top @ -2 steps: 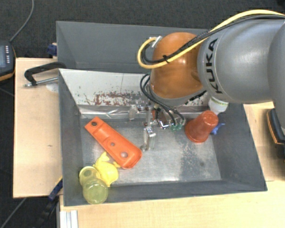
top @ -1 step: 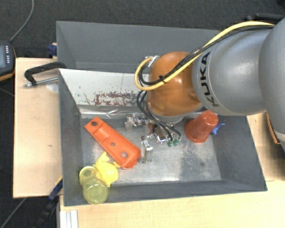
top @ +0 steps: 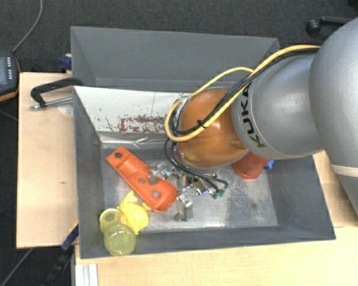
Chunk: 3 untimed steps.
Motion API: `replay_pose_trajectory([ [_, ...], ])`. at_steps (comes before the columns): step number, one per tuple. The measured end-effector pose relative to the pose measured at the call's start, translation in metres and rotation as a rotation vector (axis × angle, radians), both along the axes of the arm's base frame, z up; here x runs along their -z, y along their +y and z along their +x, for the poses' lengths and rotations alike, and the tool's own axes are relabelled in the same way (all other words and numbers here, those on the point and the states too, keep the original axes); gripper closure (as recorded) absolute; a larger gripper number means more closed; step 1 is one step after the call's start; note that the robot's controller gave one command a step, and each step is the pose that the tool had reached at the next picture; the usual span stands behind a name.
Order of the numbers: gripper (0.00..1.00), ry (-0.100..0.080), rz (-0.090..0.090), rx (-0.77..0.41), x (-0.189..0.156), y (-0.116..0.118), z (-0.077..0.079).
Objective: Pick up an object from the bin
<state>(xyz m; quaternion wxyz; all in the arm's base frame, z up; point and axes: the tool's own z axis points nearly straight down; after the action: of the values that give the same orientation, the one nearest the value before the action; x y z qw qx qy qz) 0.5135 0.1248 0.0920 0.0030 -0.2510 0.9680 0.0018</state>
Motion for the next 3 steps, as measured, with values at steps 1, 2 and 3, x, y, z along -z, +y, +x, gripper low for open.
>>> replay_pose_trajectory([
  [1, 1.0, -0.008, 0.004, 0.255, 0.015, -0.013, -0.016],
  [2, 1.0, -0.008, 0.004, 0.256, 0.015, -0.013, -0.016],
  [3, 1.0, -0.012, 0.006, 0.247, -0.068, -0.008, 0.014],
])
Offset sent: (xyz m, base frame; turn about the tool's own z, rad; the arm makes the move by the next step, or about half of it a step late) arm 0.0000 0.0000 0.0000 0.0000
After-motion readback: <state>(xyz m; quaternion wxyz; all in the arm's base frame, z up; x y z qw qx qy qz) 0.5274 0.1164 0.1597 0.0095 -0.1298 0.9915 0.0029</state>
